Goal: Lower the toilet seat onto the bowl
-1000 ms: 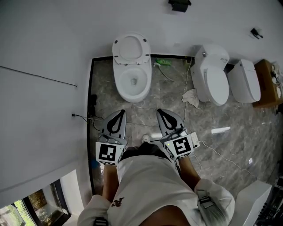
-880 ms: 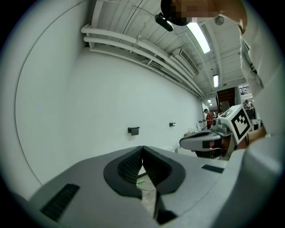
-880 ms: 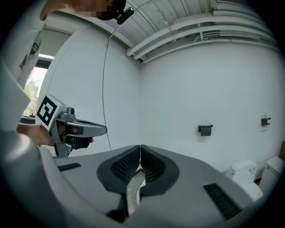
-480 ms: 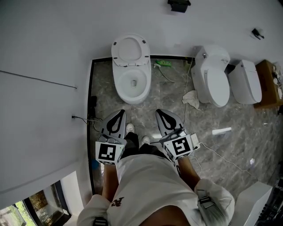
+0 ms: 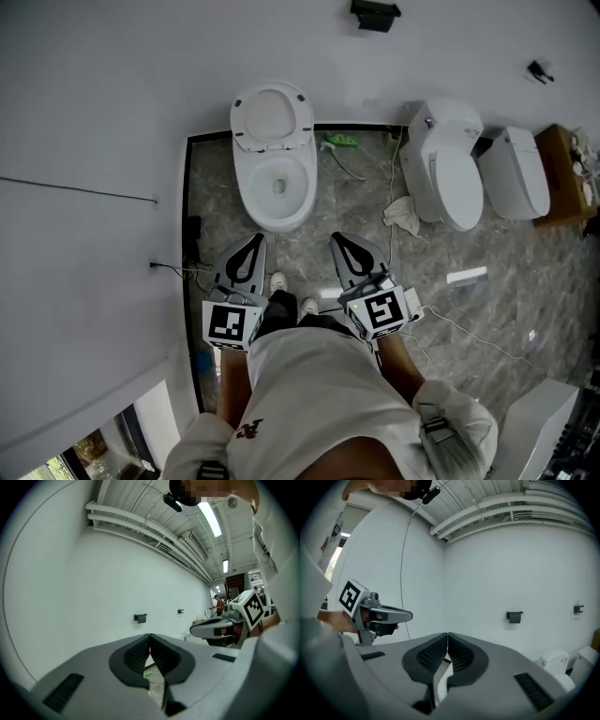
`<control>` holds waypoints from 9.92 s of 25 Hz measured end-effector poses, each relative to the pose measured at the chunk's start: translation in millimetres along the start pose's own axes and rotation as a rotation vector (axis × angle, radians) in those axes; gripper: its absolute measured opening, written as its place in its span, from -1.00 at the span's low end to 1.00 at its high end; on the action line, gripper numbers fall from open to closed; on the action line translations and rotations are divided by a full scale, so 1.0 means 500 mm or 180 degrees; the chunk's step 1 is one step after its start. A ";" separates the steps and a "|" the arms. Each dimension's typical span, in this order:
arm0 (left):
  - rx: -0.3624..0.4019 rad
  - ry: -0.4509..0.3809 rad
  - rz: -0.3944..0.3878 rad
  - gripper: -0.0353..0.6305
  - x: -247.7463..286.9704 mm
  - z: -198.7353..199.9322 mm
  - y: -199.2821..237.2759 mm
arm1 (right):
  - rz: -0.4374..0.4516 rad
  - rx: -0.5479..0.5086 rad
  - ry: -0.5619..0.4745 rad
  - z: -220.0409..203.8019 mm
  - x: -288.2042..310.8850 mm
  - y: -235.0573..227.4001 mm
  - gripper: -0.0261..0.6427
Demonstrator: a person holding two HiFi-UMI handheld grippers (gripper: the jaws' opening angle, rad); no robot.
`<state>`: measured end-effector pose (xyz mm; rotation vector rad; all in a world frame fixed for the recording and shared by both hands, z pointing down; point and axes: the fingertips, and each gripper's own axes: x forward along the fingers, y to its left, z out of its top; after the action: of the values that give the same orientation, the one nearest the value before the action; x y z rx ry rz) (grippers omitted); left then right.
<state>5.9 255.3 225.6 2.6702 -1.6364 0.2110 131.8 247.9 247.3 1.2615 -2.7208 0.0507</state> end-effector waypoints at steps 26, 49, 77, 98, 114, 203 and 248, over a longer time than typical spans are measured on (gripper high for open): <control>-0.0150 -0.0009 -0.0452 -0.82 0.161 -0.028 0.280 | -0.0503 -0.0009 0.0157 0.036 0.279 -0.011 -0.86; -0.0149 0.0141 -0.0355 -0.82 0.298 -0.062 0.336 | -0.0420 0.0083 0.0201 0.010 0.393 -0.123 -0.86; -0.0297 0.0521 0.0112 -0.82 0.679 -0.163 0.488 | 0.0270 0.0144 0.0533 -0.086 0.754 -0.389 -0.85; -0.0262 0.0588 0.0422 -0.82 0.826 -0.264 0.582 | 0.0177 0.0162 0.0754 -0.225 0.910 -0.538 -0.85; -0.0362 0.0751 0.0200 -0.82 0.890 -0.380 0.653 | 0.0002 -0.0069 0.0773 -0.290 1.024 -0.547 -0.85; -0.0170 0.1019 -0.0470 -0.46 0.948 -0.538 0.706 | -0.0039 -0.0750 0.1038 -0.433 1.118 -0.496 -0.62; -0.0774 0.1363 -0.0618 -0.48 0.715 -0.634 0.550 | 0.0286 -0.0455 0.1347 -0.536 0.876 -0.326 -0.58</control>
<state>-113.9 -164.1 562.5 2.3690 -1.1875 0.5036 7.1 -164.7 570.0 0.9607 -2.3671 0.1160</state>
